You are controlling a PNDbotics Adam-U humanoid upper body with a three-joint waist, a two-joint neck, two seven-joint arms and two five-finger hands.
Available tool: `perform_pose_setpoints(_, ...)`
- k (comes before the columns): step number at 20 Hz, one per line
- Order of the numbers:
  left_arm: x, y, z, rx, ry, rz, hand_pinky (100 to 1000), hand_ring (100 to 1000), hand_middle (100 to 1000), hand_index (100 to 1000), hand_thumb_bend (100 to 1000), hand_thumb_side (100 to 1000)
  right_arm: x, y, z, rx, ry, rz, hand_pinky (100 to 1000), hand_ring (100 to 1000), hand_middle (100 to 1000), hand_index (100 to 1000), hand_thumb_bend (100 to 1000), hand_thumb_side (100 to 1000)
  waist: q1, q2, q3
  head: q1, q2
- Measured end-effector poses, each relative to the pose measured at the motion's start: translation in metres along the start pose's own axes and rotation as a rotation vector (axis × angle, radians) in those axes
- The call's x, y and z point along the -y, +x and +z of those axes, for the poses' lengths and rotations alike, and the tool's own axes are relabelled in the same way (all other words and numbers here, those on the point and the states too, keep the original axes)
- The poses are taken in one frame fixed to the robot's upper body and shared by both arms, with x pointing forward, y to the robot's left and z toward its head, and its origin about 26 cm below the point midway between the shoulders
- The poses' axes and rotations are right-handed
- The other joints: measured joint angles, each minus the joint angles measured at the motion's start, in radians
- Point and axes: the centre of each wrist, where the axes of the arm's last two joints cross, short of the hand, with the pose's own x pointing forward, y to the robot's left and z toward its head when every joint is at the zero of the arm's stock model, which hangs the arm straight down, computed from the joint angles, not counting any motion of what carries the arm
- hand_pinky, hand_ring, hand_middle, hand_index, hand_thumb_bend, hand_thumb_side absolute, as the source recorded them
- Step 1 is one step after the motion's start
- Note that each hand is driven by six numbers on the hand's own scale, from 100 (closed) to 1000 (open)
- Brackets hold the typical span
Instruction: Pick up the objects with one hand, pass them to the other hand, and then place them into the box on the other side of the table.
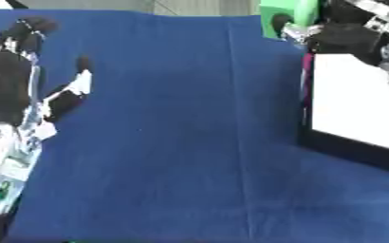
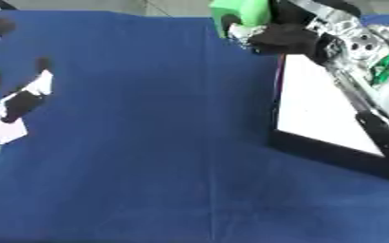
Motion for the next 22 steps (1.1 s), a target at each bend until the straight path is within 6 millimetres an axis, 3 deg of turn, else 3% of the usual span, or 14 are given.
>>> perform_pose_setpoints(11,-0.059,-0.036,0.0,-0.154,0.013,0.102,837,737,747,824,141,506,0.017,-0.057,0.04,-0.157,-0.153,0.16,906,967,735,749,100,100,0.002,0.013,-0.005,-0.039,-0.033)
perform_pose_setpoints(18,-0.077,-0.05,0.001,-0.228,0.015,0.186,839,735,744,821,133,515,0.028,-0.092,0.05,-0.257,-0.217,0.291,902,998,780,796,100,100,0.008,0.02,-0.004,-0.042,-0.038)
perform_pose_setpoints(22,-0.079,-0.053,0.002,-0.247,0.02,0.193,840,735,743,821,131,521,0.034,-0.109,0.051,-0.314,-0.244,0.348,926,1000,873,898,100,100,0.008,0.021,-0.002,-0.042,-0.042)
